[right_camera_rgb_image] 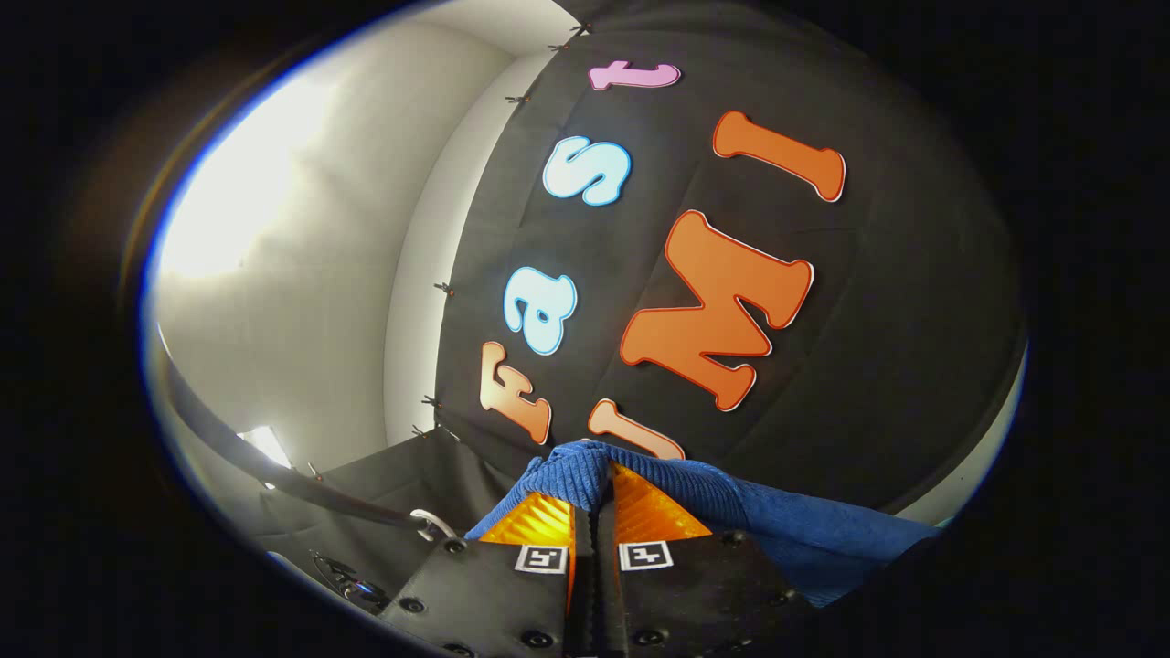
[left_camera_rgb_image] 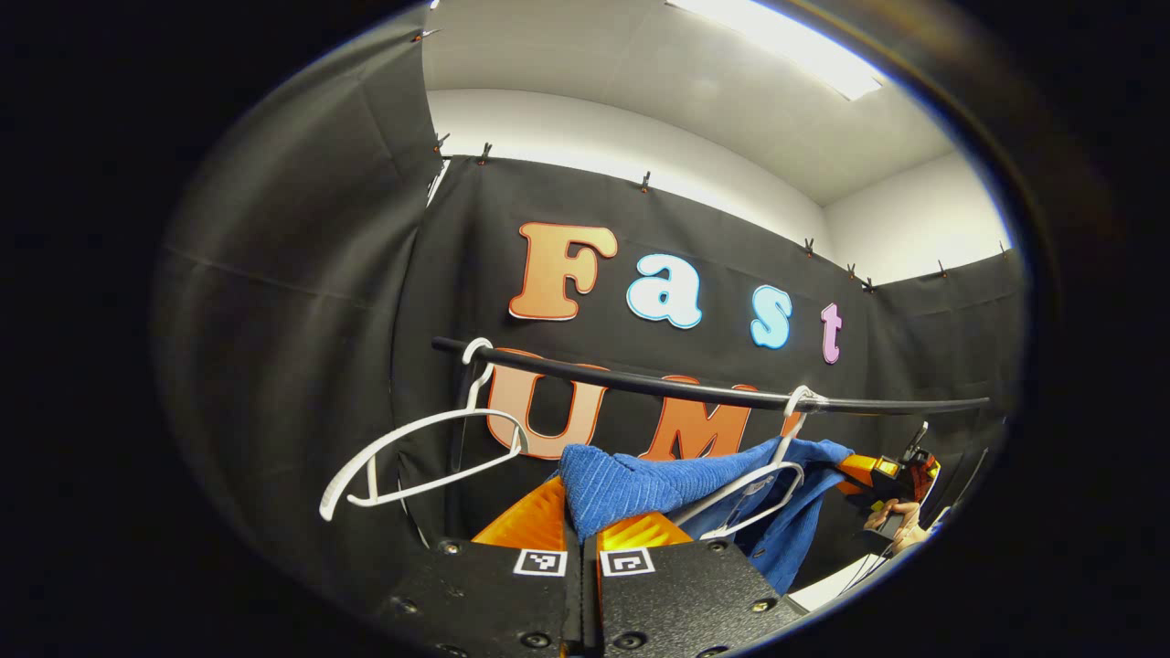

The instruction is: Grasp the clothes on the hanger with both hands and then place them into the laundry hamper below.

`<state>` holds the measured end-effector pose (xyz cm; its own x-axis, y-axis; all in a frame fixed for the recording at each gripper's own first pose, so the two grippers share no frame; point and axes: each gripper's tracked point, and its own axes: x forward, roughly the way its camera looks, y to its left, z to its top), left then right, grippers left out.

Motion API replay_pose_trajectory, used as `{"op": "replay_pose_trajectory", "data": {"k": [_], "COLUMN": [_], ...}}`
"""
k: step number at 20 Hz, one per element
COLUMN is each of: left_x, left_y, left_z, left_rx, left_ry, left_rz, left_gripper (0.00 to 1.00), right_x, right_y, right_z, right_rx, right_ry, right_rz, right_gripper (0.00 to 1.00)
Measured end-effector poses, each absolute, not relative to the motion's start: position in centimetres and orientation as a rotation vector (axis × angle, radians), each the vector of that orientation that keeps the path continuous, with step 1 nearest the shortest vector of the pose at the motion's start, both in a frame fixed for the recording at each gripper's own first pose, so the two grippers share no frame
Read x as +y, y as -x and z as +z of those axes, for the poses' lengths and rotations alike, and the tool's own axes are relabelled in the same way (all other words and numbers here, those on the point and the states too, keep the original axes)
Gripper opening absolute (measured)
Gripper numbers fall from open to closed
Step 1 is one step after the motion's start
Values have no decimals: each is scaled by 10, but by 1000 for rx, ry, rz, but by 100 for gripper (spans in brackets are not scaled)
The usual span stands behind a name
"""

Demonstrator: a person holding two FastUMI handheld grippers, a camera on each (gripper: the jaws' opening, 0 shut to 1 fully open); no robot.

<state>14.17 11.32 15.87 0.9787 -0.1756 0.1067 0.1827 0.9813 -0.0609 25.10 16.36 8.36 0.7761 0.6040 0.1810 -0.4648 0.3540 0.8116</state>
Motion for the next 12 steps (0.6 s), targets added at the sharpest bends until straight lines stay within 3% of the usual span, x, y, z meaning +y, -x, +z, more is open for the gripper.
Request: {"op": "replay_pose_trajectory", "data": {"k": [12], "left_x": [119], "left_y": [-190], "left_z": [114], "left_rx": [-7], "left_ry": [-49], "left_rz": [-145], "left_gripper": [0], "right_x": [149], "right_y": [-297], "right_z": [60], "right_rx": [208], "right_ry": [-945], "right_rz": [593], "right_gripper": [7]}}
